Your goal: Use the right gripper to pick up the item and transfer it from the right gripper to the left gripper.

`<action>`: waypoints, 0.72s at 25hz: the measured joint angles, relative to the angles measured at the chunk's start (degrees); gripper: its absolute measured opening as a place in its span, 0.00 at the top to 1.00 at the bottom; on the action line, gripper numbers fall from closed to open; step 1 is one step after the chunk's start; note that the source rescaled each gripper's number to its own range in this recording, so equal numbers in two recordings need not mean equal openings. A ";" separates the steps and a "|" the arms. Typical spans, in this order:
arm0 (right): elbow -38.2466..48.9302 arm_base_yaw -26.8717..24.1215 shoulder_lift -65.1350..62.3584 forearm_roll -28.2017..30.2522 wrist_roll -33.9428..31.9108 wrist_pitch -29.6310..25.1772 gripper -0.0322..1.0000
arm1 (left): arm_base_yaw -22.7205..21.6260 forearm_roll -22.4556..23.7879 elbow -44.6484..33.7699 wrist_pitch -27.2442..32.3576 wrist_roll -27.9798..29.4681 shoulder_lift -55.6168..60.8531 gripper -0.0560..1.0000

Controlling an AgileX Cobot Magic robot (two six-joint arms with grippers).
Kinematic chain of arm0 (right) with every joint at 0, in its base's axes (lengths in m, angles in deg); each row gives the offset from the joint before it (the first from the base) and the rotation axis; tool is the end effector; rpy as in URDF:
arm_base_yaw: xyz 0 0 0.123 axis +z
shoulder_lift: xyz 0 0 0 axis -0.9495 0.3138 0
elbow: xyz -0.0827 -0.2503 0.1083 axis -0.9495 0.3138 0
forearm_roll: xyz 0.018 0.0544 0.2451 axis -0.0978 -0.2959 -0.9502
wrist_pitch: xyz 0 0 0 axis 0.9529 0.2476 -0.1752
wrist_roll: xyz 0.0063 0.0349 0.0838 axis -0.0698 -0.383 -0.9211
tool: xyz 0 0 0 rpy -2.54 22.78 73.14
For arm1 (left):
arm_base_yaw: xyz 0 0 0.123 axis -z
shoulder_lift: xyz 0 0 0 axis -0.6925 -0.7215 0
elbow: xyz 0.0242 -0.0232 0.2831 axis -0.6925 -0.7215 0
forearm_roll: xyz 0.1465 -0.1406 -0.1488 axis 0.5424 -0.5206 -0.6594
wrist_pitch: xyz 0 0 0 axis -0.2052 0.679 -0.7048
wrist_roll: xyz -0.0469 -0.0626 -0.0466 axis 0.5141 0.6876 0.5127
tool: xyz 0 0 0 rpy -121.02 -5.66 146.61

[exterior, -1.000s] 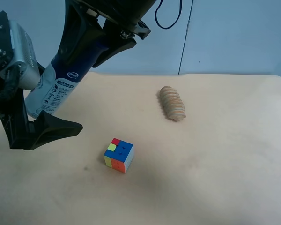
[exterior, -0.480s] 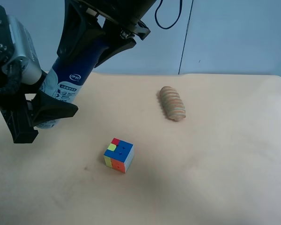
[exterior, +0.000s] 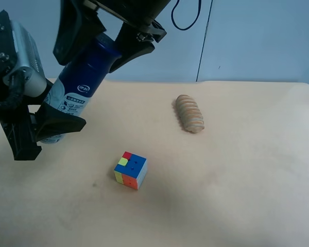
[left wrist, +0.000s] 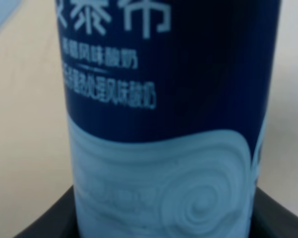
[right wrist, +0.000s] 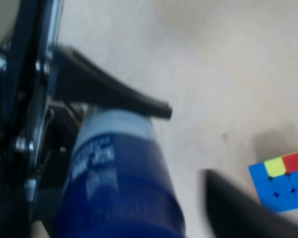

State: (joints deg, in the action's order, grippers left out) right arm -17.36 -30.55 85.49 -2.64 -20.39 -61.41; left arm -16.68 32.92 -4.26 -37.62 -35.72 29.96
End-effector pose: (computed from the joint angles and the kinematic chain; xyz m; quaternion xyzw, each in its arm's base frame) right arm 0.2500 0.2852 0.3679 -0.3682 0.8480 0.3564 0.1355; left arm 0.1696 -0.1155 0.2846 0.4832 0.7515 -0.1138 0.4345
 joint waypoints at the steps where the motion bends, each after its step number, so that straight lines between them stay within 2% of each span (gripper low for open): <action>1: 0.00 0.00 0.00 0.64 0.00 0.00 0.17 | 0.00 0.00 0.00 0.05 0.00 -0.04 0.91; 3: 0.00 0.00 0.00 1.71 0.00 -0.05 0.06 | 0.00 0.00 0.00 0.05 0.00 -0.04 0.91; 5: 0.00 0.00 -0.11 2.60 -0.38 -0.47 0.02 | 0.00 0.00 0.00 0.05 0.00 -0.11 0.91; 11: 0.00 0.00 -3.98 5.83 -4.04 -2.28 0.00 | 0.00 0.00 0.00 0.05 -0.04 -0.24 0.91; 18: -0.05 0.00 -13.33 14.42 -9.10 -2.45 0.00 | 0.00 0.00 0.00 0.05 -0.04 -0.24 0.91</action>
State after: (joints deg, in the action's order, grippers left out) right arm -17.41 -30.55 72.17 11.78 -29.49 -63.86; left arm -16.68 32.91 -4.26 -37.57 -35.76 29.73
